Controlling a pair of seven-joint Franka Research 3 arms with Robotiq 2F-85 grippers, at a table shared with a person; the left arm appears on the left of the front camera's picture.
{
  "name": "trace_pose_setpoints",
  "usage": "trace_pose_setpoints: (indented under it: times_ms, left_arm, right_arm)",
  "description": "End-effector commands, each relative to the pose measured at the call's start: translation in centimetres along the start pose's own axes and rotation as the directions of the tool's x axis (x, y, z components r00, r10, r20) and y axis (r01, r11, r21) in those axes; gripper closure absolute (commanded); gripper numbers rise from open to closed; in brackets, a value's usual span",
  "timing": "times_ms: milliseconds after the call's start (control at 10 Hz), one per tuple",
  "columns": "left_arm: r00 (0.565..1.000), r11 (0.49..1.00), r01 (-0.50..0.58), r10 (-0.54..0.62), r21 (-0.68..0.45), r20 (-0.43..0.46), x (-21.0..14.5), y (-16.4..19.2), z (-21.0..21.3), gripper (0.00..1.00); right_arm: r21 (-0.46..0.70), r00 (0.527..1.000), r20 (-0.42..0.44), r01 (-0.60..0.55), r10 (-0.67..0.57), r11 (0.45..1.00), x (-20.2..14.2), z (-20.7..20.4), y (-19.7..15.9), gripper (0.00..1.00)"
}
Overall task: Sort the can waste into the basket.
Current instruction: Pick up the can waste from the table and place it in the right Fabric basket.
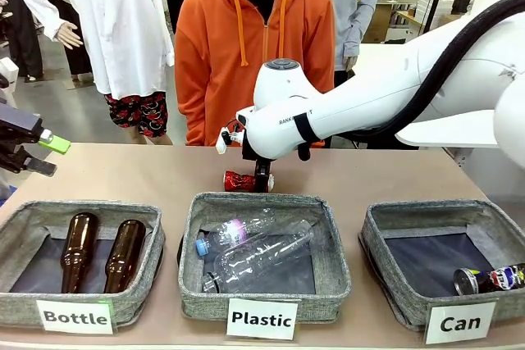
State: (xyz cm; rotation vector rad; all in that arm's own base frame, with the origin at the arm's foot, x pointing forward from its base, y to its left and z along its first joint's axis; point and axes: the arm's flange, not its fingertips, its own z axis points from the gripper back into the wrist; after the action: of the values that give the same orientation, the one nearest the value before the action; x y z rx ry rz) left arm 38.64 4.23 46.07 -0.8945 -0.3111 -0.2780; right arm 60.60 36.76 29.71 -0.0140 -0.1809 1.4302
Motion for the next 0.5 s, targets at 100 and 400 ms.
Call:
trace_pose_setpoints:
  times_ms: [100,400]
  left_arm:
    - [1.0,1.0,-0.009,0.009,0.003,-0.009,-0.04,-0.24,0.32,0.0]
    - [1.0,1.0,-0.009,0.009,0.003,-0.009,-0.04,-0.24,0.32,0.0]
  right_arm:
    - [0.07,0.999,0.04,-0.03,0.027,0.997,0.05,0.34,-0.91,0.59]
    - [0.081,0.999,0.036,-0.024,0.021,0.996,0.09,0.31,-0.81,1.0]
